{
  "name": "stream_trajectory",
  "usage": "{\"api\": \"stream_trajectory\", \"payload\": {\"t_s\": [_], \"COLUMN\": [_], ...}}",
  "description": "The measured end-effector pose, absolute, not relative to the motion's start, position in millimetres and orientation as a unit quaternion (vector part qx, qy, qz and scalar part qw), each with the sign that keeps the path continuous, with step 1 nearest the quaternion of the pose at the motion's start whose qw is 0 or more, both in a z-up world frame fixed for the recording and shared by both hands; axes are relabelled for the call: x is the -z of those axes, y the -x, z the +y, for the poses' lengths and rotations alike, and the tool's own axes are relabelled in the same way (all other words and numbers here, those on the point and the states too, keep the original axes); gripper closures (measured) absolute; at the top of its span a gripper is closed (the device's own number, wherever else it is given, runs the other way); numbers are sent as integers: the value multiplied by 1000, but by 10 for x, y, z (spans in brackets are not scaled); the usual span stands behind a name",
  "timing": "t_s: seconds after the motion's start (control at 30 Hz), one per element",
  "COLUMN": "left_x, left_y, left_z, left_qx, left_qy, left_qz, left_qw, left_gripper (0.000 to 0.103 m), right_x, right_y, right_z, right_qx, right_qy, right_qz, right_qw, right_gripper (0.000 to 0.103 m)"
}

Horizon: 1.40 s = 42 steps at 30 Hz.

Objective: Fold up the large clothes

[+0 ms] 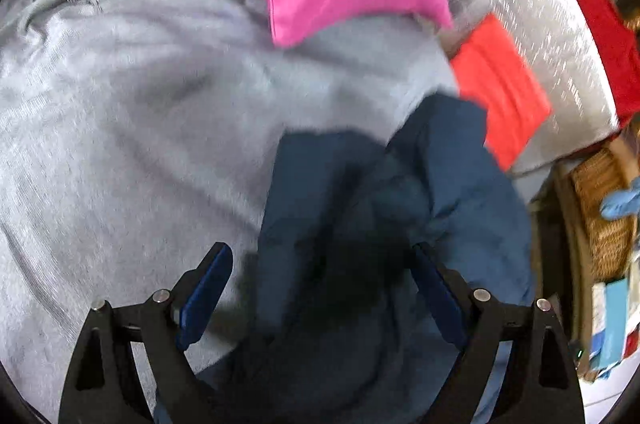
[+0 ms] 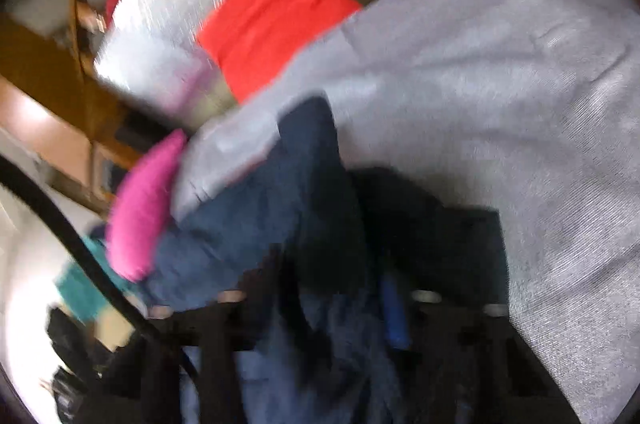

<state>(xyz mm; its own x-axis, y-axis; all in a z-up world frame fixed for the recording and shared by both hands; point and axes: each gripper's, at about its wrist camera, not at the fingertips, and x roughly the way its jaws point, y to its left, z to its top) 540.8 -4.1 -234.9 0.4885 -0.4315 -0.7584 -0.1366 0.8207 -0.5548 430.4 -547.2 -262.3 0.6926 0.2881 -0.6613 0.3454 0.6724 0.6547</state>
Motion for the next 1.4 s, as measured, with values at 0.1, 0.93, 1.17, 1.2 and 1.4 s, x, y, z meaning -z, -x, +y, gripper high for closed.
{"api": "stream_trajectory", "payload": {"t_s": [0.1,0.93,1.17,1.2,1.4], "left_x": [2394,1835,2138,2205,2298], "left_y": [-5379,-5463,-5814,-5900,-6213], "left_z": [-111,-531,-805,-759,-298], "left_qx": [89,142,184,180,132], "left_qy": [265,175,166,178,253], "left_qz": [505,399,430,438,439], "left_qw": [817,889,868,862,852], "left_gripper": [38,27,27,27,27], "right_x": [2569,2366,2451,2452,2586], "right_y": [-4294,-4112,-4207,-4213,-4276], "right_z": [-5436,-5605,-5451,-5440,-5470], "right_qx": [32,63,41,40,45], "right_qy": [-382,-427,-407,-403,-414], "right_qz": [387,288,295,297,310], "right_qw": [839,855,864,865,854], "right_gripper": [75,42,41,41,41]}}
